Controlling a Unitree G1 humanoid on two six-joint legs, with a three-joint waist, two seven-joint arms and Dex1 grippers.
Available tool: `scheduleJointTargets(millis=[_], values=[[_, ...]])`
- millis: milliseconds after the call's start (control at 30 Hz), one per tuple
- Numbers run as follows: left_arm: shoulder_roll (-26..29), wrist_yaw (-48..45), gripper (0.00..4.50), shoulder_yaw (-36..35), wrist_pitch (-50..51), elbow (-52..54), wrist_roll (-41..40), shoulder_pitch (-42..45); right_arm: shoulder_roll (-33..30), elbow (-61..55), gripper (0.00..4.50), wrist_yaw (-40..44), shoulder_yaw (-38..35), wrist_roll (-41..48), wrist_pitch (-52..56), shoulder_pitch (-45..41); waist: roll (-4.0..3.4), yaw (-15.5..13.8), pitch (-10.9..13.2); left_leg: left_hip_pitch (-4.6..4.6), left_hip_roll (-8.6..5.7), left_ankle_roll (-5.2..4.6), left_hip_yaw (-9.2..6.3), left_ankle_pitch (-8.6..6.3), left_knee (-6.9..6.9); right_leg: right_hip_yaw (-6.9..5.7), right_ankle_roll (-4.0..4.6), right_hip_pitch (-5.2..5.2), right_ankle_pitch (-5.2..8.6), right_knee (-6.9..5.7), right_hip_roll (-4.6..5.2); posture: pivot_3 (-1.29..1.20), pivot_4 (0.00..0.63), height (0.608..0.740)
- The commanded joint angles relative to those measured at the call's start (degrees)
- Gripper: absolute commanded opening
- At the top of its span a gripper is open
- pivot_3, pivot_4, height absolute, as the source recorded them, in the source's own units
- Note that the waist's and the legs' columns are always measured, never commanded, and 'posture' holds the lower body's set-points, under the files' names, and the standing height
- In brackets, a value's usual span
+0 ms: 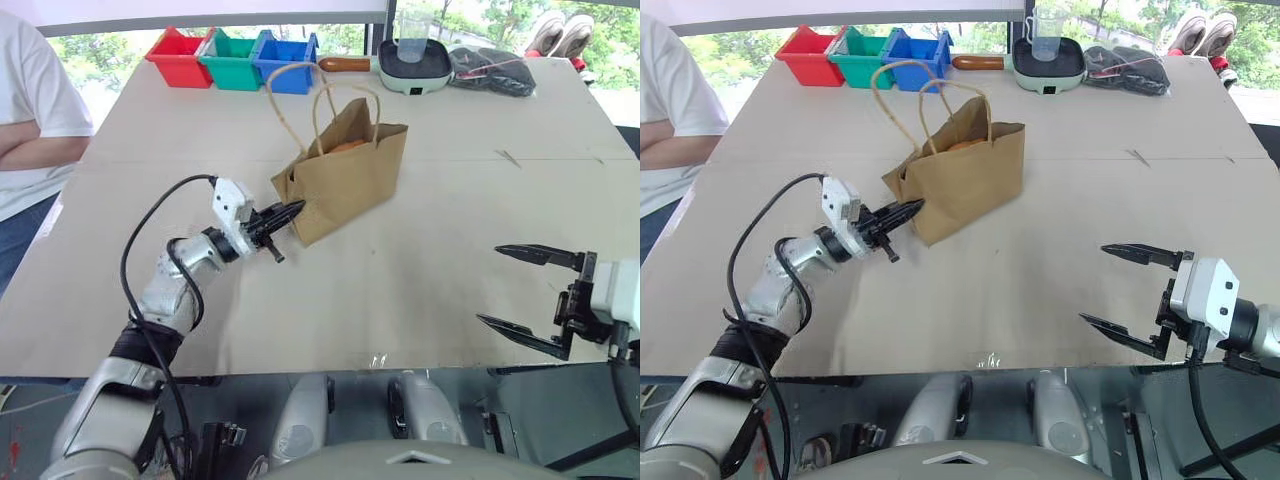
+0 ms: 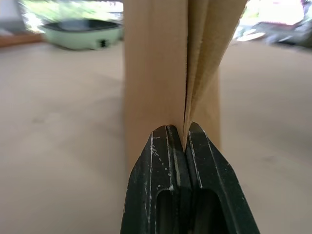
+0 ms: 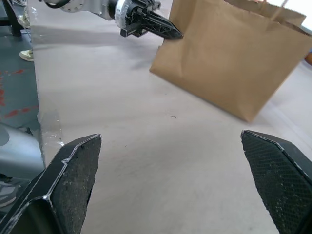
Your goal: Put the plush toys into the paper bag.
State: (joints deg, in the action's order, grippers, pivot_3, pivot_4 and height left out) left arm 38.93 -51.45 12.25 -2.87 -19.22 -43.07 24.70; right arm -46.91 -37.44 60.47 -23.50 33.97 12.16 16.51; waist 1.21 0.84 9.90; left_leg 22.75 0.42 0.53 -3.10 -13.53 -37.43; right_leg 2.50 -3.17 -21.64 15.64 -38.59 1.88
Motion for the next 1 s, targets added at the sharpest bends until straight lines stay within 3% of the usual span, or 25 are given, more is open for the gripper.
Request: scheduleJointTargets(millis=[33,167,300,467,633,1000], values=[[-1.0,-11.3,0.1,-3.3,1.3,-2.6,0.8,2.9,0.2,-1.0,4.5,-0.6,-0.7,0.5,-0.6,-0.6,0.0,-0.1,0.0,0.01,0.0,0.0,0.0,0.0,0.0,0.0,0.01,0.0,0.0,0.0,-0.01,0.0,0.15,0.74],[-0.4,-21.8,0.1,-6.0,4.3,-3.9,1.1,3.9,0.2,-1.8,4.5,-0.9,-1.2,0.9,-0.4,0.2,0.01,0.1,0.0,0.02,0.0,0.0,-0.02,0.0,0.01,0.02,0.02,0.0,0.01,0.02,-0.03,0.0,0.15,0.74],[-0.5,-27.9,0.1,-5.8,-3.7,-12.4,10.4,7.1,0.5,-2.2,4.5,-1.3,-0.5,0.7,-0.6,0.8,0.01,-0.1,0.0,0.02,0.0,0.0,-0.06,0.0,0.01,0.01,0.03,0.0,0.01,0.02,-0.06,0.0,0.15,0.74],[-2.5,-30.9,1.88,-7.9,-8.0,-17.8,14.8,9.1,0.8,-2.7,4.5,-1.8,0.4,0.7,-0.3,0.7,0.03,-0.1,0.0,0.03,-0.01,0.0,-0.04,0.0,0.01,0.04,0.02,0.0,0.01,0.06,-0.04,0.0,0.15,0.74],[-0.3,-28.9,4.3,-12.7,1.2,-10.0,12.0,5.2,1.3,-1.8,4.5,-2.3,0.6,1.0,-0.2,0.3,0.07,0.1,0.0,0.09,0.04,0.0,-0.13,0.0,0.01,-0.01,0.02,-0.03,0.01,0.05,-0.06,0.0,0.15,0.74],[6.6,-13.9,4.3,-30.1,22.9,26.9,4.0,-27.8,4.2,6.7,4.5,-1.8,-5.5,0.9,-2.0,4.5,-0.03,-0.3,0.1,0.04,0.24,0.0,-0.35,-0.01,0.09,0.01,0.05,-0.02,0.02,0.14,0.17,0.0,0.15,0.74]])
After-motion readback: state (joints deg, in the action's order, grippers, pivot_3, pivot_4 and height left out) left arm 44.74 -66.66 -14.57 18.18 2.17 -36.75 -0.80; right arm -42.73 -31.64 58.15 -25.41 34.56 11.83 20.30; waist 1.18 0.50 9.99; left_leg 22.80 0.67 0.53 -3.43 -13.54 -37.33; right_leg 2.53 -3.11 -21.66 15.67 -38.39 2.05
